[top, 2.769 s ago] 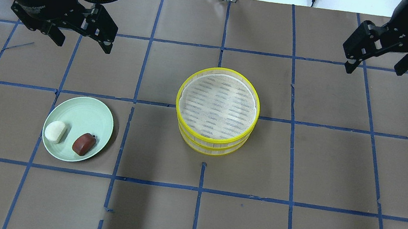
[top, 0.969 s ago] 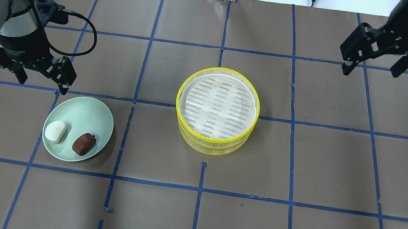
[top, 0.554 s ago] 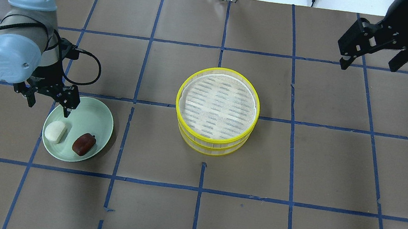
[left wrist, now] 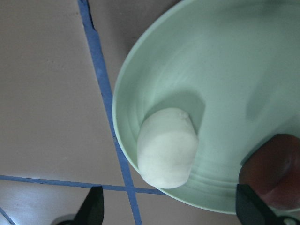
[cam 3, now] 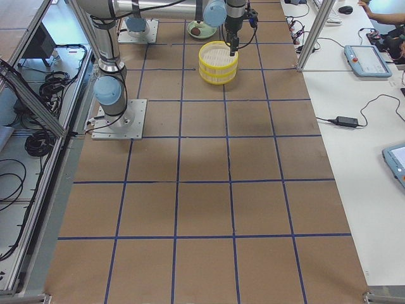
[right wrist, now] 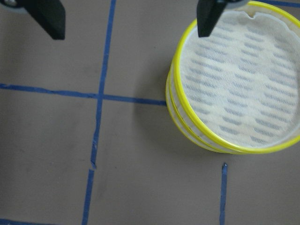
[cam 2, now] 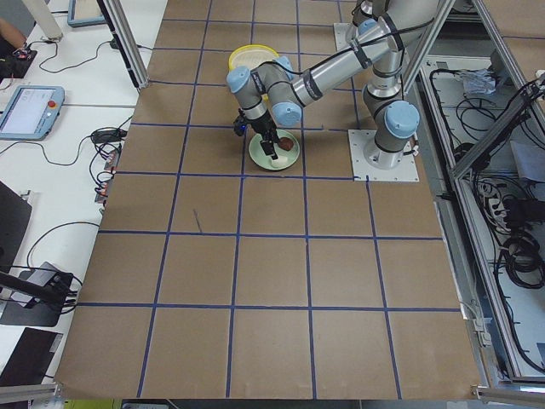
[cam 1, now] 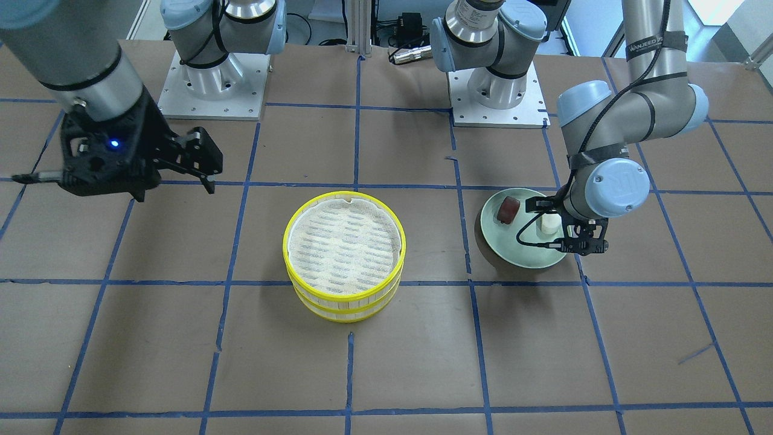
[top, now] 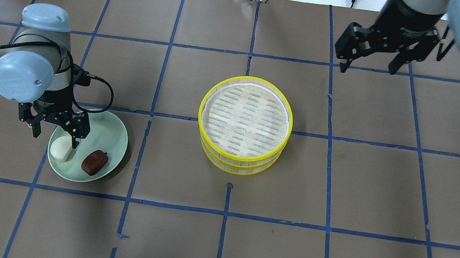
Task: Place buns in different layers of steamer
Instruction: 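Grasp the white bun with the left gripper while the right grips the top tier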
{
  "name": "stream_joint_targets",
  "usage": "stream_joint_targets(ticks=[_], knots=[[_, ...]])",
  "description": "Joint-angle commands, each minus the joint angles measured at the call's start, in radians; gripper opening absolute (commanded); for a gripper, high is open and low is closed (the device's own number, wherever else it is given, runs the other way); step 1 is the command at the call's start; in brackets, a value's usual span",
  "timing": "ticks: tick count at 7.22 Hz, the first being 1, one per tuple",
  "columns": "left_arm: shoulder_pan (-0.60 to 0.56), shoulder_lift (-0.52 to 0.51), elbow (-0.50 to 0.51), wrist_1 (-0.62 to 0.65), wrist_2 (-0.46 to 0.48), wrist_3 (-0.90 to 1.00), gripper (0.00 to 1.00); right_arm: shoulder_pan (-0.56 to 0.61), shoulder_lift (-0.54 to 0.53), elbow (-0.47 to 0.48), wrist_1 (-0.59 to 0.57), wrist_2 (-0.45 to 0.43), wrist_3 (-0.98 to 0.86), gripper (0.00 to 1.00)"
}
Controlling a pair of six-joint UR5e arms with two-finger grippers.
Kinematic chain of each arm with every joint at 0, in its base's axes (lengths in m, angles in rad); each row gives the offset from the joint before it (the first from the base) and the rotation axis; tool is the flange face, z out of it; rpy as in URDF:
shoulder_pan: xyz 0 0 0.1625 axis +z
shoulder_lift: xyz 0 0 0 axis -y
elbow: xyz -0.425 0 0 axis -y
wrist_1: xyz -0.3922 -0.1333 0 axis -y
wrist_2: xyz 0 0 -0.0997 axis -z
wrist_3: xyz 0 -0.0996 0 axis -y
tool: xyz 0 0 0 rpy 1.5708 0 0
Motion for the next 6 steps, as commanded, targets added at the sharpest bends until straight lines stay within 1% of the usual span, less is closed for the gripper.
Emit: stream_joint_targets(ticks=[1, 2, 3, 4, 6], knots=[[0.001, -0.030, -0.007, 0.021, 0.001, 0.001, 0.92, 0.076, 0.100, 0.036, -0.141, 0.003, 0.093, 0.98], [0.001, -0.033, -0.007, 0.023, -0.008, -0.003, 0.89, 0.076, 0.102, 0.084, -0.158, 0.003, 0.092, 0.95], [0.000, -0.033, -0.007, 0.023, -0.011, -0.003, 0.82, 0.076, 0.108, 0.153, -0.244, -0.003, 0.089, 0.94], [-0.001, -0.033, -0.005, 0.023, -0.011, -0.006, 0.55, 0.076, 0.107, 0.196, -0.273, -0.005, 0.089, 0.94], [0.001, -0.033, -0.007, 0.027, -0.010, -0.006, 0.06, 0.076, 0.108, 0.210, -0.264, -0.015, 0.095, 0.78]])
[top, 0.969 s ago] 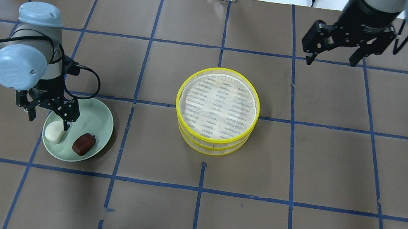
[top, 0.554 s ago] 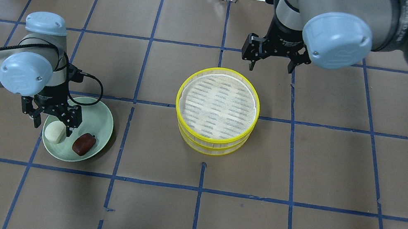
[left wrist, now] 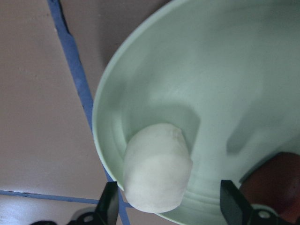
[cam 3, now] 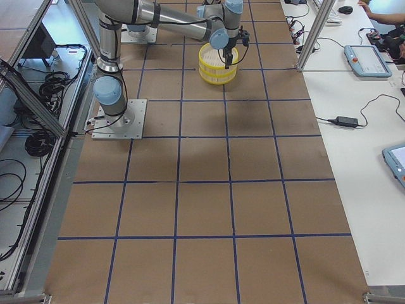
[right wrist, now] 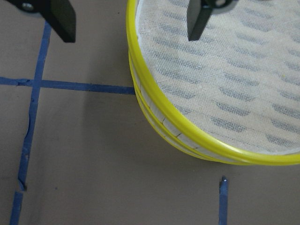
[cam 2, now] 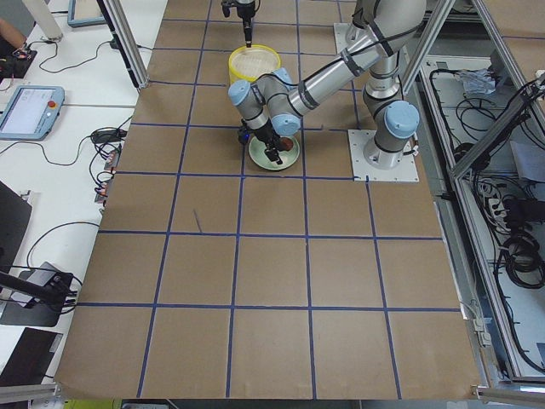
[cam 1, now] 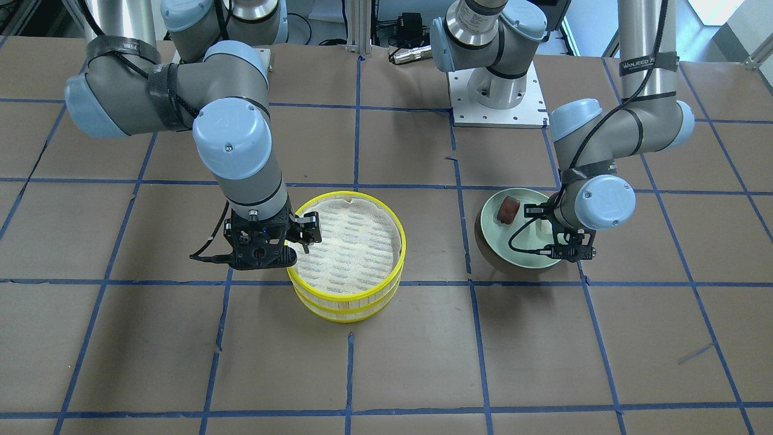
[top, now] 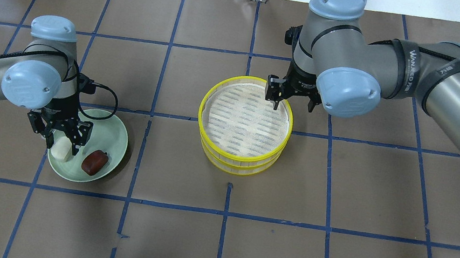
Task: Place buns in different layers of steamer
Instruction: 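Grasp the white bun with the left gripper while the right grips the top tier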
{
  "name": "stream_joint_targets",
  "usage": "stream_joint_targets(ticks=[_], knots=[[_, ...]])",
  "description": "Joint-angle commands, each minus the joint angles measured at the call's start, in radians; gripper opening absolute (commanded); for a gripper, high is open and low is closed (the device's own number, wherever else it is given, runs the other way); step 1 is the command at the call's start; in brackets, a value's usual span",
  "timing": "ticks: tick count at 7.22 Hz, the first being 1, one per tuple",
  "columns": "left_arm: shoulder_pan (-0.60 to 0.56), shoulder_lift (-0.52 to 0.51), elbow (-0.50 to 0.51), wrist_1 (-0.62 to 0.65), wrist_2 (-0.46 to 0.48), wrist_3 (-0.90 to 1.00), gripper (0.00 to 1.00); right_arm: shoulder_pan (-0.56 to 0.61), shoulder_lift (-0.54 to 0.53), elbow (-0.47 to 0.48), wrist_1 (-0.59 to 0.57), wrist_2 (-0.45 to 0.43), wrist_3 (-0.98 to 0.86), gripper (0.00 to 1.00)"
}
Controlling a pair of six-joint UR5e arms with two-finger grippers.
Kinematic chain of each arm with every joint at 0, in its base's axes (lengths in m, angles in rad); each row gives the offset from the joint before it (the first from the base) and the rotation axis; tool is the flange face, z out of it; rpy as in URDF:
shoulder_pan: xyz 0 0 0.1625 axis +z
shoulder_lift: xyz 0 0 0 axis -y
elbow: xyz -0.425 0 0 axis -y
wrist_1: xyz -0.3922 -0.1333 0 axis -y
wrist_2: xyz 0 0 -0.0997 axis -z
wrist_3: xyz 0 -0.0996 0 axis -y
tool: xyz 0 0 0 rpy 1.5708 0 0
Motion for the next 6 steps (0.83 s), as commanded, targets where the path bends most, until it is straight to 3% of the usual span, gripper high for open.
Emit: stream_joint_targets(ticks=[1, 5, 6], knots=[[-0.001, 0.001, 0.003, 0.005, 0.002, -0.002, 0.01, 0.000, 0.003, 0.029, -0.004, -0.003, 0.003, 0.72], [-0.028, 0.099, 0.080, 0.092, 0.003, 0.019, 0.03, -0.001, 0.002, 0.051, -0.004, -0.006, -0.002, 0.10], [-0.062, 0.135, 0.128, 0.063, 0.002, 0.020, 0.03, -0.003, 0.002, 0.052, -0.001, -0.009, -0.003, 0.07]])
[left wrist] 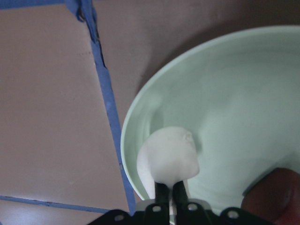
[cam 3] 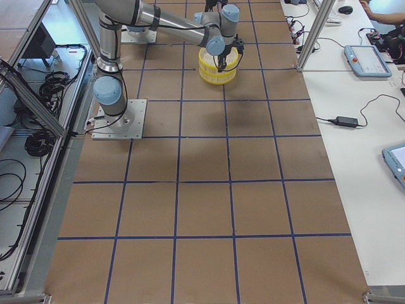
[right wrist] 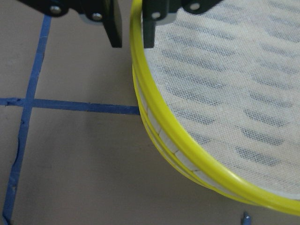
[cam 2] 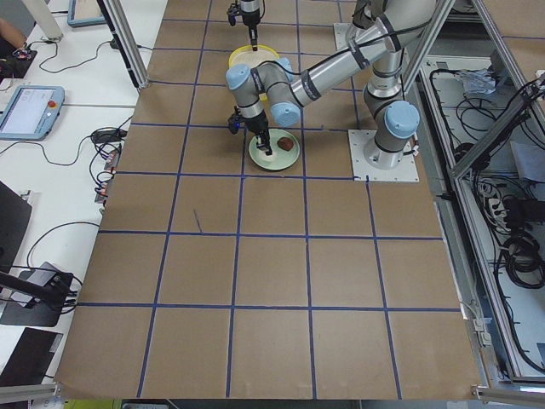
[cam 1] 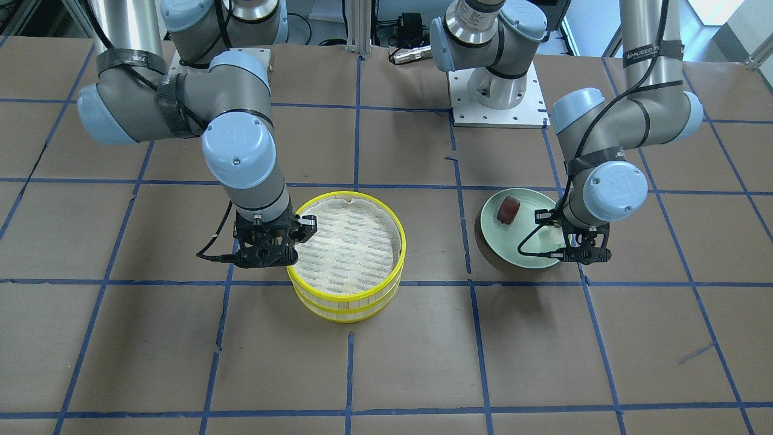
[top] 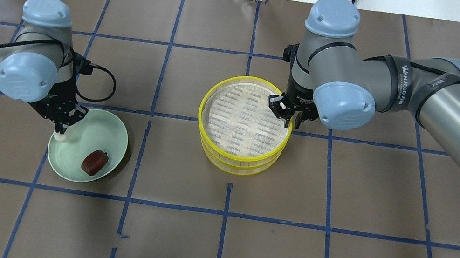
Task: Place buns in different layers of steamer
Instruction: 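Lift the white bun with the left gripper while the right lifts the tier aside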
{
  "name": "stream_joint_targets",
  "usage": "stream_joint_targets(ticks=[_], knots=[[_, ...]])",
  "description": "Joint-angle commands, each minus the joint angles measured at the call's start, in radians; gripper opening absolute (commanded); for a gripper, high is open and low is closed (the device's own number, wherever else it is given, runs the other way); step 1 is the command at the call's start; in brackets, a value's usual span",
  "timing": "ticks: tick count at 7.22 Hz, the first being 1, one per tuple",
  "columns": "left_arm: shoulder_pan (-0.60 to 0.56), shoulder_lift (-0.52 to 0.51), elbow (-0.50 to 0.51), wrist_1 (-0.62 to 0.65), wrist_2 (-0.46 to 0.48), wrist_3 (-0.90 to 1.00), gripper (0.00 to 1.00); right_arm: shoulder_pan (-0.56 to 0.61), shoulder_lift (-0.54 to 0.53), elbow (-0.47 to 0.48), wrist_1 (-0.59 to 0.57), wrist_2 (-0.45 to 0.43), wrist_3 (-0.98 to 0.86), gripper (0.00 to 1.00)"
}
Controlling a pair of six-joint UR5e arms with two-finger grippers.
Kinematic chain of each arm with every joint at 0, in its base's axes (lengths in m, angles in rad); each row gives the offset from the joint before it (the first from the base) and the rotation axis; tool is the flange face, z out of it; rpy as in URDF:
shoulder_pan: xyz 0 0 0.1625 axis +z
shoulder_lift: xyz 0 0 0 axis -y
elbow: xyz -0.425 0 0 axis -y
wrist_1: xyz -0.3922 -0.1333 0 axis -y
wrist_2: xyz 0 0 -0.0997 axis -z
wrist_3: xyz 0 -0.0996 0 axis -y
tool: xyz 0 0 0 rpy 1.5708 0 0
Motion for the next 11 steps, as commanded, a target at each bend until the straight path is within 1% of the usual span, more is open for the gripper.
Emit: stream_joint_targets(ticks=[1, 2, 3, 5, 7, 8, 9, 10, 11], knots=[[-0.067, 0.081, 0.081, -0.010, -0.006, 0.002, 0.14, -0.002, -0.008, 0.002, 0.005, -0.024, -0.003, 0.06], [-0.079, 0.087, 0.098, -0.011, -0.009, 0.001, 0.19, -0.002, -0.013, -0.001, 0.025, -0.030, -0.001, 0.06], [-0.084, 0.096, 0.105, -0.010, -0.030, -0.007, 0.03, -0.002, -0.018, -0.008, 0.038, -0.030, 0.002, 0.06], [-0.086, 0.103, 0.127, -0.011, -0.033, -0.012, 0.00, -0.041, -0.054, -0.041, 0.083, -0.030, -0.012, 0.05], [-0.090, 0.118, 0.142, -0.010, -0.143, -0.027, 0.00, -0.193, -0.056, -0.064, 0.110, -0.041, -0.101, 0.05], [-0.093, 0.118, 0.144, 0.000, -0.191, -0.053, 0.00, -0.244, -0.056, -0.052, 0.120, -0.041, -0.156, 0.05], [-0.113, 0.121, 0.156, 0.000, -0.257, -0.099, 0.00, -0.275, -0.056, -0.054, 0.111, -0.067, -0.220, 0.05], [-0.191, 0.123, 0.168, 0.010, -0.264, -0.172, 0.00, -0.296, -0.053, -0.054, 0.108, -0.135, -0.250, 0.05], [-0.270, 0.103, 0.200, 0.053, -0.282, -0.300, 0.00, -0.307, -0.042, -0.051, 0.107, -0.142, -0.285, 0.05]])
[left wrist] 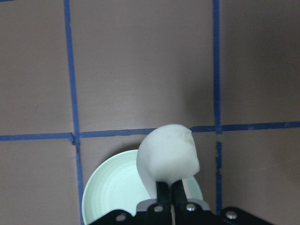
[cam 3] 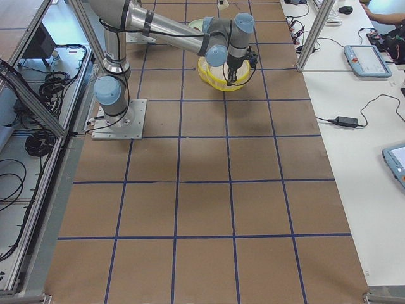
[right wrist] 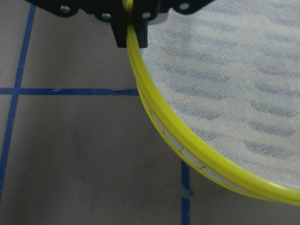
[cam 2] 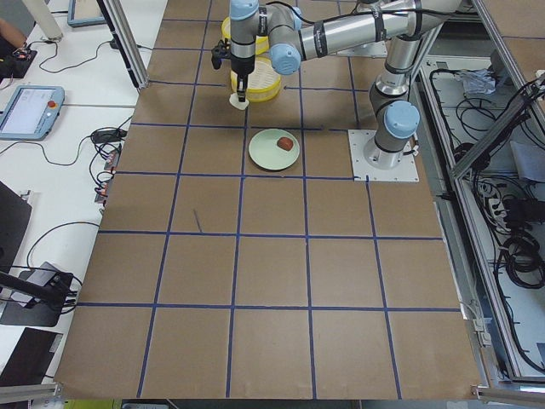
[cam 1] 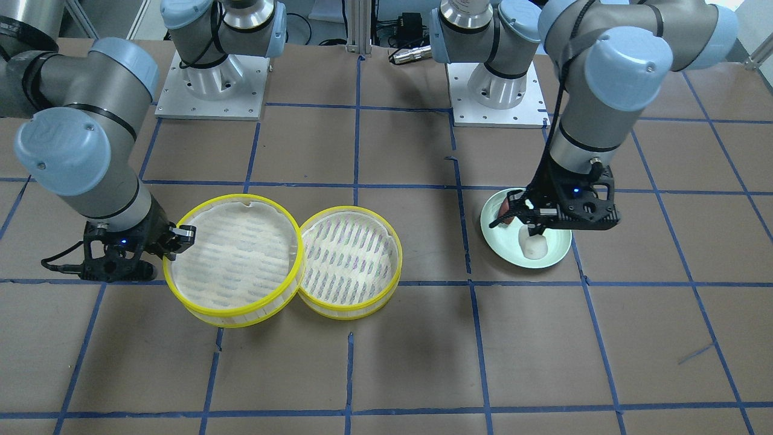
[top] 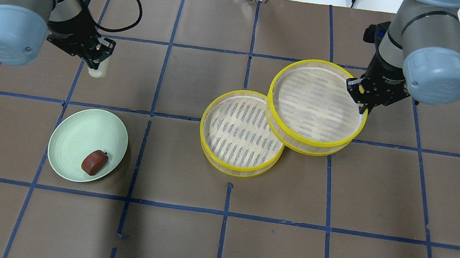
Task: Place buns in different layers of steamer
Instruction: 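Carry the white bun into the lower steamer tier and release it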
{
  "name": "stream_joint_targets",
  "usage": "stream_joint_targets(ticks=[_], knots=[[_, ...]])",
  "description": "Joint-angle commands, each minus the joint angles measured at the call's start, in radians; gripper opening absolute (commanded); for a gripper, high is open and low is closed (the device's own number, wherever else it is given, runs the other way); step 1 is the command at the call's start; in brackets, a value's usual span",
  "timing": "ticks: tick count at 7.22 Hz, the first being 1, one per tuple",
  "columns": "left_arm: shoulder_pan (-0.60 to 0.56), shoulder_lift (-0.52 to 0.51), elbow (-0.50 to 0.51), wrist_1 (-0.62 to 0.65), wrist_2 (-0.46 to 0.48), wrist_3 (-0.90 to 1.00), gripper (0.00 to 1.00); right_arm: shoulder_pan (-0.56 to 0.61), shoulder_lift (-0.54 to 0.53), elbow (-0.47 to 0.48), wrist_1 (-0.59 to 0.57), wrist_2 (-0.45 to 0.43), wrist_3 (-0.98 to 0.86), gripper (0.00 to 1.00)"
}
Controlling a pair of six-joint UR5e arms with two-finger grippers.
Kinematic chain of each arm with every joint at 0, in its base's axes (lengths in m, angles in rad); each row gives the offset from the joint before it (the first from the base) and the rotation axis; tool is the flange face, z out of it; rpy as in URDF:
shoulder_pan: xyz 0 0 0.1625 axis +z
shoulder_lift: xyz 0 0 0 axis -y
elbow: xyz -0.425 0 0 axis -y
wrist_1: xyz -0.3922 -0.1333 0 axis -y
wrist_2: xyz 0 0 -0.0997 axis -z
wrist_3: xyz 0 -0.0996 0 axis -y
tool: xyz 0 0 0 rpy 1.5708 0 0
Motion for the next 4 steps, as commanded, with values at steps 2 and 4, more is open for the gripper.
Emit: stream_joint_targets(ticks=[2, 4], knots=[[-0.172, -0.058, 0.050, 0.062, -0.105, -0.242, 0.00, -0.045, 0.011, 0.008, -0.001, -0.034, -0.079, 0.05], [-0.288, -0.124, 0.042, 0.123, -0.186, -0.373, 0.00, -0.108, 0.008, 0.019, -0.003, -0.037, -0.155, 0.06]])
